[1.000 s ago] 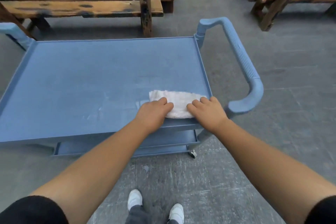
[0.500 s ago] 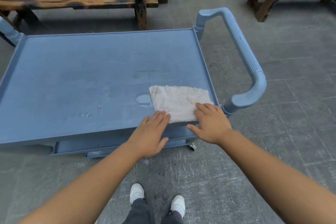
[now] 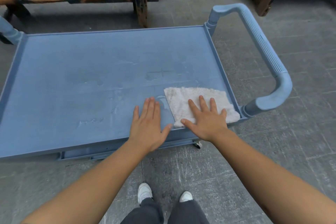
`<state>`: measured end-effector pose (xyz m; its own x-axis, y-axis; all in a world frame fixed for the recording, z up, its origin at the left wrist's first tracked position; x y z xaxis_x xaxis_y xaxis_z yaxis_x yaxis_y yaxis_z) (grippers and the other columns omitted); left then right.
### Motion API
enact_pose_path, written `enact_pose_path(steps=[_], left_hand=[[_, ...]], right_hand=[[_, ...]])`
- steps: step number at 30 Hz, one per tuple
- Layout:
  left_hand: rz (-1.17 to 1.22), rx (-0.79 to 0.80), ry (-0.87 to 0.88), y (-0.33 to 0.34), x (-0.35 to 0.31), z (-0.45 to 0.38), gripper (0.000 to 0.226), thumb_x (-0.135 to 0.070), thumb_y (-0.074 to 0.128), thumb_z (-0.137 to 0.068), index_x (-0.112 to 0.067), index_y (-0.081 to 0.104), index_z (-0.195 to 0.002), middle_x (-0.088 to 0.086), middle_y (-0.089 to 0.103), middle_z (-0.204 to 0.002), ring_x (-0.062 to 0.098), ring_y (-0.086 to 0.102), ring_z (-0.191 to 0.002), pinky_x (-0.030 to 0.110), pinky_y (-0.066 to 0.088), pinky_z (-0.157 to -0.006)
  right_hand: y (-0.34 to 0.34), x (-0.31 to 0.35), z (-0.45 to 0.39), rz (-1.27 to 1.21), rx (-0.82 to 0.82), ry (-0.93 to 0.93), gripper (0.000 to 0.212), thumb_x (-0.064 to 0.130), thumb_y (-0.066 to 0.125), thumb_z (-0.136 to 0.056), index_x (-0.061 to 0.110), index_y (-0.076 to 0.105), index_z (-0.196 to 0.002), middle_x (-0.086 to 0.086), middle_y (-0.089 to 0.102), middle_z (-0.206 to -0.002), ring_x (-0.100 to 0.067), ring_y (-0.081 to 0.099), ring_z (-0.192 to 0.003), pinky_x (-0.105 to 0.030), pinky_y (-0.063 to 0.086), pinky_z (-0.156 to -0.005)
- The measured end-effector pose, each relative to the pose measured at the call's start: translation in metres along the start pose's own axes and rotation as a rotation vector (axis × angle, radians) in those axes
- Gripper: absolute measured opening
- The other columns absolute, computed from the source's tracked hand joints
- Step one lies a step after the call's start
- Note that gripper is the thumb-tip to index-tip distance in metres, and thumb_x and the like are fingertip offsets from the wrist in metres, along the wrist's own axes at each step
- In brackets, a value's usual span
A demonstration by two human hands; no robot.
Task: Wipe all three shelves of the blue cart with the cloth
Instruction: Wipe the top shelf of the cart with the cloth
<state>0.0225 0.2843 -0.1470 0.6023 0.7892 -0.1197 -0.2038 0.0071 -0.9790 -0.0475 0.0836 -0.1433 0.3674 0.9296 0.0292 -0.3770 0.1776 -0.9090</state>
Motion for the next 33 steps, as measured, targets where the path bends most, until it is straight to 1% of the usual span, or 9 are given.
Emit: enact_pose_path(steps=[2,5,8,12,16,24,29,33], left_hand=[[0.05,0.038,-0.112,0.002,0.018,-0.008,0.091,-0.069,0.009,-0.088,-0.006,-0.003,-0.154,0.012,-0.009,-0.163,0.023,-0.016,-0.148,0.05,-0.005,-0.118],[0.106,0.107,-0.178,0.011,0.032,-0.013,0.097,-0.073,0.015,-0.086,-0.007,-0.009,-0.153,0.011,-0.016,-0.162,0.024,-0.02,-0.147,0.049,-0.006,-0.119],[0.122,0.108,-0.182,0.014,0.039,-0.028,0.109,-0.082,0.016,-0.076,-0.01,-0.012,-0.153,0.008,-0.02,-0.161,0.023,-0.023,-0.146,0.048,-0.01,-0.116],[0.1,0.111,-0.17,0.017,0.045,-0.045,0.117,-0.088,0.014,-0.07,-0.009,-0.011,-0.153,0.009,-0.02,-0.161,0.023,-0.021,-0.147,0.047,-0.007,-0.118],[0.054,0.131,-0.166,0.024,0.046,-0.045,0.117,-0.089,0.007,-0.071,-0.008,-0.016,-0.152,0.011,-0.024,-0.16,0.024,-0.023,-0.146,0.047,-0.008,-0.118],[0.027,0.183,-0.179,0.018,0.044,-0.045,0.116,-0.089,0.003,-0.07,-0.009,-0.022,-0.15,0.01,-0.03,-0.157,0.023,-0.029,-0.144,0.046,-0.01,-0.119],[0.034,0.178,-0.181,0.017,0.045,-0.047,0.116,-0.09,0.004,-0.07,-0.009,-0.022,-0.149,0.008,-0.035,-0.154,0.021,-0.032,-0.142,0.045,-0.011,-0.118],[0.031,0.178,-0.184,0.015,0.045,-0.048,0.116,-0.089,0.005,-0.07,-0.01,-0.022,-0.15,0.007,-0.035,-0.153,0.021,-0.031,-0.142,0.044,-0.009,-0.119]], right_hand=[[0.001,0.003,-0.004,-0.003,0.014,0.028,0.088,0.09,0.006,-0.072,0.047,-0.015,-0.147,0.007,-0.018,-0.162,-0.034,-0.015,-0.148,-0.072,0.006,-0.107],[0.003,0.005,-0.01,-0.01,0.037,0.051,0.088,0.09,0.005,-0.071,0.049,-0.017,-0.145,0.008,-0.018,-0.162,-0.033,-0.017,-0.147,-0.073,0.005,-0.106],[0.005,0.005,-0.018,-0.019,0.051,0.064,0.09,0.092,0.006,-0.068,0.05,-0.019,-0.144,0.008,-0.021,-0.161,-0.032,-0.018,-0.147,-0.073,0.006,-0.105],[0.007,0.004,-0.022,-0.002,0.03,0.057,0.091,0.093,0.003,-0.067,0.05,-0.018,-0.144,0.007,-0.022,-0.161,-0.032,-0.018,-0.147,-0.074,0.006,-0.103],[0.008,0.006,-0.024,0.006,0.043,0.047,0.091,0.091,0.0,-0.069,0.046,-0.02,-0.146,0.005,-0.026,-0.159,-0.032,-0.023,-0.146,-0.074,0.0,-0.102],[0.002,0.003,-0.036,-0.005,0.022,0.015,0.093,0.091,0.0,-0.069,0.044,-0.019,-0.147,0.004,-0.031,-0.157,-0.03,-0.025,-0.145,-0.072,-0.005,-0.105],[-0.003,0.002,-0.05,-0.017,0.001,-0.008,0.094,0.093,0.0,-0.068,0.044,-0.019,-0.147,0.005,-0.029,-0.157,-0.028,-0.024,-0.146,-0.069,-0.005,-0.105],[-0.008,0.002,-0.062,-0.027,-0.025,-0.019,0.094,0.091,0.001,-0.07,0.043,-0.014,-0.149,0.005,-0.023,-0.16,-0.026,-0.021,-0.147,-0.066,-0.003,-0.108]])
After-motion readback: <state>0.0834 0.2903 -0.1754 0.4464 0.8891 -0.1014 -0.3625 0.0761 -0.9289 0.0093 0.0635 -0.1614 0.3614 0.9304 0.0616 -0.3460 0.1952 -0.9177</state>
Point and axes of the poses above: each hand's wrist, its own z-axis away from the middle knuckle, its own y-axis out of the palm, x = y × z, the point moved 4 cm from there along -z, towards the middle knuckle
